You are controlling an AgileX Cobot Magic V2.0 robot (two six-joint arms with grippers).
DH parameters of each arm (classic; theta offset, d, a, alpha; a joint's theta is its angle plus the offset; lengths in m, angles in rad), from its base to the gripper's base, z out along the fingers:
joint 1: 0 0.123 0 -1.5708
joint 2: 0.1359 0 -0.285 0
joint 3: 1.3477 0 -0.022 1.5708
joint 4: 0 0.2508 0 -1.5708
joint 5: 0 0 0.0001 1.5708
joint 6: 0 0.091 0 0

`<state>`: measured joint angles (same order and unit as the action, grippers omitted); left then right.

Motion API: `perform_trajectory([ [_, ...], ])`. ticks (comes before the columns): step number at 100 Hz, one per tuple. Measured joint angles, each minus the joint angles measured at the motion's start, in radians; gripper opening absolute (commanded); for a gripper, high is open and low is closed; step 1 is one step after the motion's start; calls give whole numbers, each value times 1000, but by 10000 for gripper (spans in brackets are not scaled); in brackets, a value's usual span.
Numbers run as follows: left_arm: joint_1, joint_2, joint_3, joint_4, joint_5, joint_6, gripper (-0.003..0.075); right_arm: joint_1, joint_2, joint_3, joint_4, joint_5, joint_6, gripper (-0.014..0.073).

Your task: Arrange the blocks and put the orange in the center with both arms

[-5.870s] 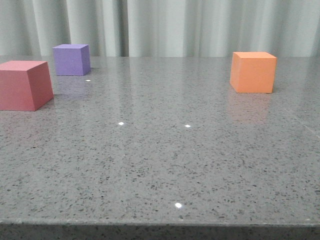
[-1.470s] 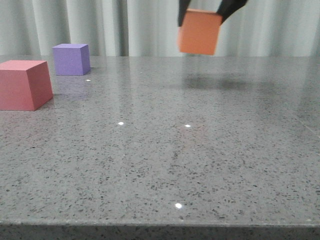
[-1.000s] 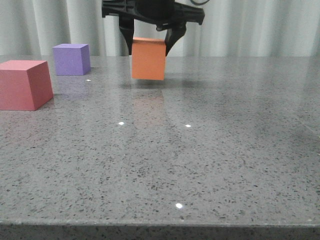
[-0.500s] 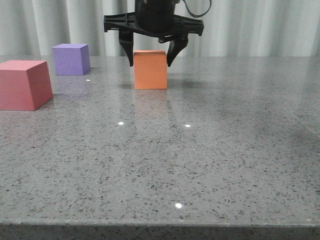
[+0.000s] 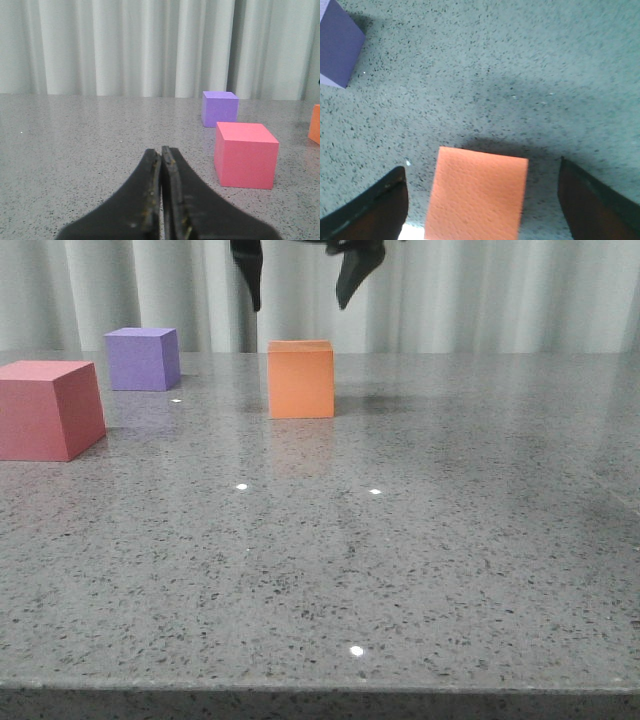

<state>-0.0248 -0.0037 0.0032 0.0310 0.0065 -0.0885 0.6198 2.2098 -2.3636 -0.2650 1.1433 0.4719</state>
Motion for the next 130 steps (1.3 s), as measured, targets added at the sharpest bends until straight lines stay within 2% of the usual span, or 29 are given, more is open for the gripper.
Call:
perform_trajectory([
  [17, 0, 0, 0, 0, 0, 0, -20, -44, -41, -5, 2, 48, -83, 606],
  [46, 0, 0, 0, 0, 0, 0, -20, -156, -117, -5, 2, 110, -146, 605],
  [65, 0, 0, 0, 0, 0, 0, -20, -217, -209, 102, 2, 112, -179, 605],
  [81, 0, 0, 0, 0, 0, 0, -20, -261, -327, 319, -14, 83, -185, 605],
  [130, 0, 0, 0, 0, 0, 0, -20, -351, -982, 1236, -37, -280, -132, 605],
])
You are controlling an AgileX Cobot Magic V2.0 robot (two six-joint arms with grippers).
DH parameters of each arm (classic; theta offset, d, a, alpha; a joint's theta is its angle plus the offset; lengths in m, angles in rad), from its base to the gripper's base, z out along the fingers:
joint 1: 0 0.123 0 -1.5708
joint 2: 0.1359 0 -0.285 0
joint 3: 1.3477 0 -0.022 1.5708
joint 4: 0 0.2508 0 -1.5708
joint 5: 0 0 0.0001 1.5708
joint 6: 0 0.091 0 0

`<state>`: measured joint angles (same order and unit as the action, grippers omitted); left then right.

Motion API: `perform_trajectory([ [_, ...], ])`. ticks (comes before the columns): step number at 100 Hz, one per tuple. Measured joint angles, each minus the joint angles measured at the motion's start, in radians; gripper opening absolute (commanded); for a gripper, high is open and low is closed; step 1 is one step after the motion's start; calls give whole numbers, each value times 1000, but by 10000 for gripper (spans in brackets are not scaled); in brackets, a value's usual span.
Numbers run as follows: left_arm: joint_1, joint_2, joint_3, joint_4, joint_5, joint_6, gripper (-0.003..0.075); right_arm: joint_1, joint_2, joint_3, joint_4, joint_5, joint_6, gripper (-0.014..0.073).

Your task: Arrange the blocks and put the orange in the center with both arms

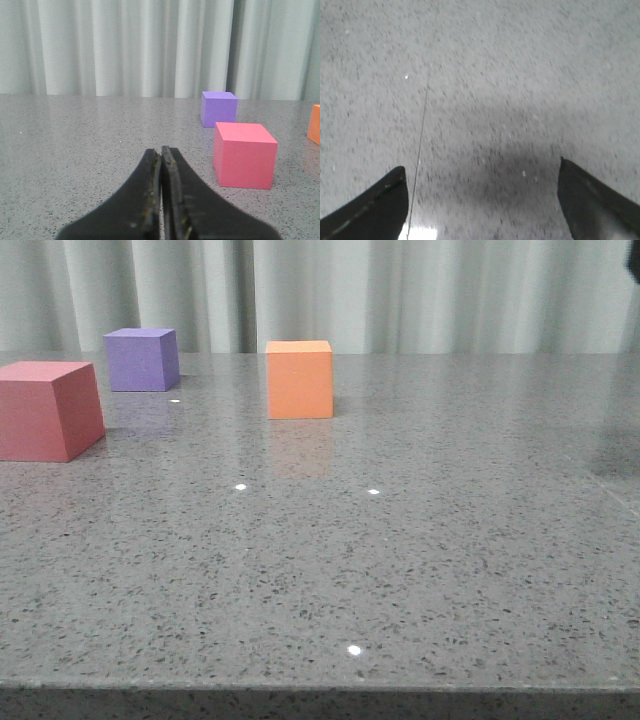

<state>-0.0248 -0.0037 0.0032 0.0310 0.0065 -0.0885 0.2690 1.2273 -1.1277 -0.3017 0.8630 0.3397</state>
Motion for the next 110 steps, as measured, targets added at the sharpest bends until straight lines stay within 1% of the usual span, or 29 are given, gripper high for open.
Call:
perform_trajectory([
  [15, 0, 0, 0, 0, 0, 0, -20, 0, -253, 215, -28, -88, 71, 605],
  [29, 0, 0, 0, 0, 0, 0, -20, 0, -504, 363, -65, -127, 109, 605],
  [49, 0, 0, 0, 0, 0, 0, -20, 0, -864, 516, -101, -137, 116, 605],
  [61, 0, 0, 0, 0, 0, 0, -20, 0, -1024, 589, -116, -142, 116, 605],
  [73, 0, 0, 0, 0, 0, 0, -20, 0, -1094, 649, -122, -154, 116, 605],
  [101, 0, 0, 0, 0, 0, 0, -20, 0, -1098, 735, -124, -261, 118, 604],
  [105, 0, 0, 0, 0, 0, 0, -20, 0, -1098, 739, -123, -282, 118, 598],
  [110, 0, 0, 0, 0, 0, 0, -20, 0, -1098, 739, -123, -309, 120, 567],
])
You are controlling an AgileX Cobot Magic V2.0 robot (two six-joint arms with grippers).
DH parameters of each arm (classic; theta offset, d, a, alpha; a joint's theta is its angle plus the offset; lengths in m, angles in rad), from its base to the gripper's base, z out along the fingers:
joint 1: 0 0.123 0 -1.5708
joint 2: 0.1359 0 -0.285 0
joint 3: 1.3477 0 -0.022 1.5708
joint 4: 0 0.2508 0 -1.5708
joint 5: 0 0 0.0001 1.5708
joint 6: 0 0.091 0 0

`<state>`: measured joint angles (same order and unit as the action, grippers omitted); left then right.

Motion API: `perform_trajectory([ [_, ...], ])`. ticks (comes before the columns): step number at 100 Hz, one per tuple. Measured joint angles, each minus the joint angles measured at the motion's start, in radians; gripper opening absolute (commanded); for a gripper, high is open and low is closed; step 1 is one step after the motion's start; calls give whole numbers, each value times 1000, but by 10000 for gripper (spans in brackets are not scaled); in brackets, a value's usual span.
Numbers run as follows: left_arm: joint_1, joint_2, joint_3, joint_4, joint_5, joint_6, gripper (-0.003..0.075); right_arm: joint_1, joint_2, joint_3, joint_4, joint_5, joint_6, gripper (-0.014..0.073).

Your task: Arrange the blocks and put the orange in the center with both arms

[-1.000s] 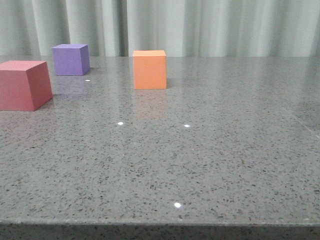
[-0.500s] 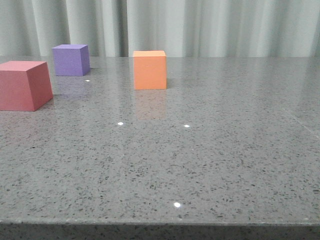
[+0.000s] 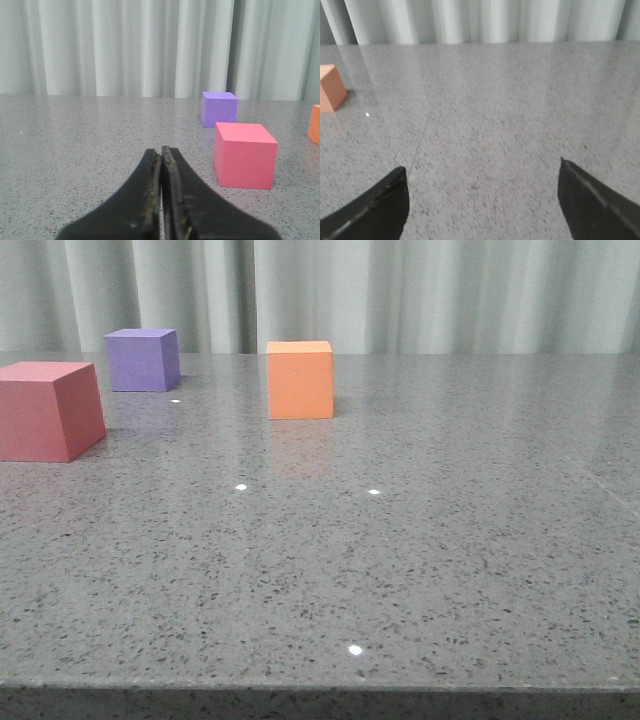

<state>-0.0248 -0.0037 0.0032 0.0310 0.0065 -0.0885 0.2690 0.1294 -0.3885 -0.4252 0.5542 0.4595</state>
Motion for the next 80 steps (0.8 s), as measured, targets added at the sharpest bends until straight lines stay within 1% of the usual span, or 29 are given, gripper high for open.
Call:
perform_trajectory([
  [5, 0, 0, 0, 0, 0, 0, -20, 0, 0, 0, -4, -32, 0, 501],
  [12, 0, 0, 0, 0, 0, 0, -20, 0, 0, 3, -11, -82, 0, 354],
  [17, 0, 0, 0, 0, 0, 0, -20, 0, 0, 5, -17, -117, 0, 211],
  [19, 0, 0, 0, 0, 0, 0, -20, 0, 0, 5, -21, -124, 0, 175],
  [24, 0, 0, 0, 0, 0, 0, -20, 0, 0, 7, -26, -143, 0, 36],
  [26, 0, 0, 0, 0, 0, 0, -20, 0, 0, 7, -28, -146, 0, 3],
  [31, 0, 0, 0, 0, 0, 0, -20, 0, 0, 7, -30, -152, 0, -116],
  [36, 0, 0, 0, 0, 0, 0, -20, 0, 0, 7, -32, -152, 0, -105],
  [80, 0, 0, 0, 0, -6, 0, -20, 0, 0, 7, -36, -152, 0, -110],
])
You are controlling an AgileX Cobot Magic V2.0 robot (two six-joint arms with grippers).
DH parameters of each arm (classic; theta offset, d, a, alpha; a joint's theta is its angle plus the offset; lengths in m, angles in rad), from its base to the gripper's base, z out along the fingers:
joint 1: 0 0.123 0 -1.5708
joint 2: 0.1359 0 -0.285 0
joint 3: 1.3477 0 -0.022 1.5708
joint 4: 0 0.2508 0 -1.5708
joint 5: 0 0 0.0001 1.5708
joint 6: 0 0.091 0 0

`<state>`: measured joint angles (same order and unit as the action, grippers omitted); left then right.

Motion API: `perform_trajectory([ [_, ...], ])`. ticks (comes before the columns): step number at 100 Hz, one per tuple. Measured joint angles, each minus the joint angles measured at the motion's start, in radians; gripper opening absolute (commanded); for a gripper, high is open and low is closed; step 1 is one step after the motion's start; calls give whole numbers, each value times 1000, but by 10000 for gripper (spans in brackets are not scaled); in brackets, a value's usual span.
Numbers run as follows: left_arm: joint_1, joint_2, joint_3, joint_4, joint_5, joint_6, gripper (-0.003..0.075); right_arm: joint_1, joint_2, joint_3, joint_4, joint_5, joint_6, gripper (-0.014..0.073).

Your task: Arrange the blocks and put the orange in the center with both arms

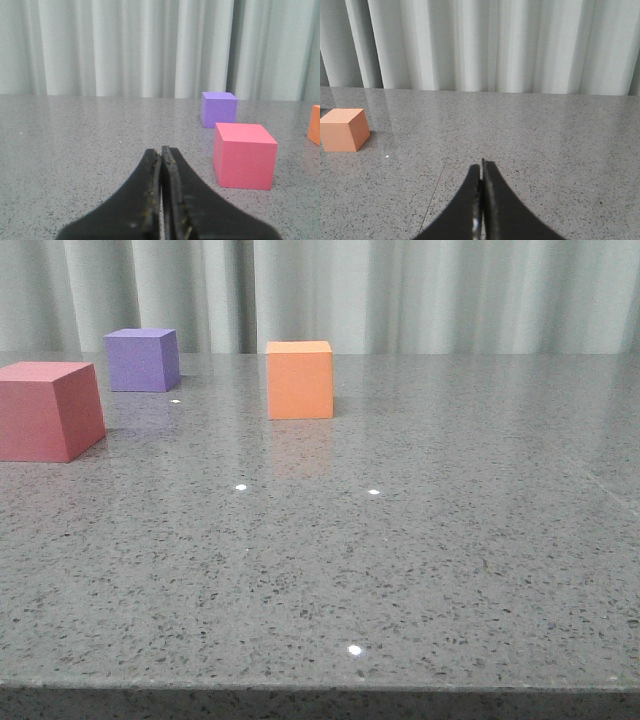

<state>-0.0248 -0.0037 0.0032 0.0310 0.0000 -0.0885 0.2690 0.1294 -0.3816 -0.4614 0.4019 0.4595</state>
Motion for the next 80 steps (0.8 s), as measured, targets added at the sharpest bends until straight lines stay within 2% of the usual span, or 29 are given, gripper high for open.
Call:
perform_trajectory([
  [20, 0, 0, -3, -20, 0, 0, -20, 0, 0, 0, 0, 0, 0, -110],
  [35, 0, 2, -87, -55, 150, 0, -20, 0, 0, 0, 0, 0, 0, -110],
  [48, 0, 81, -276, -68, 321, 0, -20, 0, 0, 0, 0, 0, 1, -110],
  [69, 0, 349, -630, -72, 682, 0, -20, 0, 0, 0, 0, 0, 1, -110],
  [80, 0, 490, -780, -72, 807, 0, -20, 0, 0, 0, 0, 0, 1, -110],
])
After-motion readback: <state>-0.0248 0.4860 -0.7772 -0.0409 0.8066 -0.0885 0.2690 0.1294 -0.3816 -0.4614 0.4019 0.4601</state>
